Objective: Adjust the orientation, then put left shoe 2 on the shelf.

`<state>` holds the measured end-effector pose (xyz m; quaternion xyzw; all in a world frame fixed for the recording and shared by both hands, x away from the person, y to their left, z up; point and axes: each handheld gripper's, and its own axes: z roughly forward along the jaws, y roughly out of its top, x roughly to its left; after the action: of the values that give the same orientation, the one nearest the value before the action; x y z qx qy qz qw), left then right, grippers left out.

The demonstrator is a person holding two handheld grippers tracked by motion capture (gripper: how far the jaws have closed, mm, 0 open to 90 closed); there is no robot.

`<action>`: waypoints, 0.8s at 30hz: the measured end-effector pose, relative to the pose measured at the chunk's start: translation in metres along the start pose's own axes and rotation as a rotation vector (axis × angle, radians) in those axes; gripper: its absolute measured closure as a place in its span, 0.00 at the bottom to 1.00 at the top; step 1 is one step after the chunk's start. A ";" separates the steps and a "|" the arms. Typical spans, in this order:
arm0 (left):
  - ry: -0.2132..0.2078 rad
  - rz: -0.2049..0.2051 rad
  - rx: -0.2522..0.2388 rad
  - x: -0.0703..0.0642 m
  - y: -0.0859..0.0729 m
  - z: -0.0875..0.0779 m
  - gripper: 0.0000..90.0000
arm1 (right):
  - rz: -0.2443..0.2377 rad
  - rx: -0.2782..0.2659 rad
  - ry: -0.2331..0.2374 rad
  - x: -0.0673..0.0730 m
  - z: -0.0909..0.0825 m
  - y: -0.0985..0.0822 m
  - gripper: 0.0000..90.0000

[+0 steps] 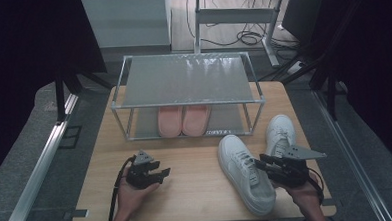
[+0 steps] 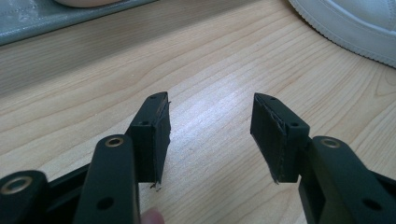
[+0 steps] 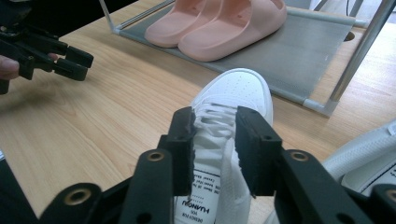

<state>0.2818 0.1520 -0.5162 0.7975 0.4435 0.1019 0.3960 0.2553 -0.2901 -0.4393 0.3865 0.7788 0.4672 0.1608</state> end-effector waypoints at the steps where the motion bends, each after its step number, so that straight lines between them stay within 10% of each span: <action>1: -0.001 0.000 -0.001 0.000 0.000 0.000 0.53 | 0.001 -0.001 -0.004 -0.001 0.001 0.000 0.71; 24: -0.016 0.009 0.009 -0.002 0.000 0.003 0.53 | -0.010 0.095 -0.066 0.004 0.016 -0.011 0.55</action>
<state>0.2824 0.1487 -0.5174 0.8022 0.4371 0.0955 0.3954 0.2573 -0.2800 -0.4563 0.4047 0.7965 0.4158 0.1701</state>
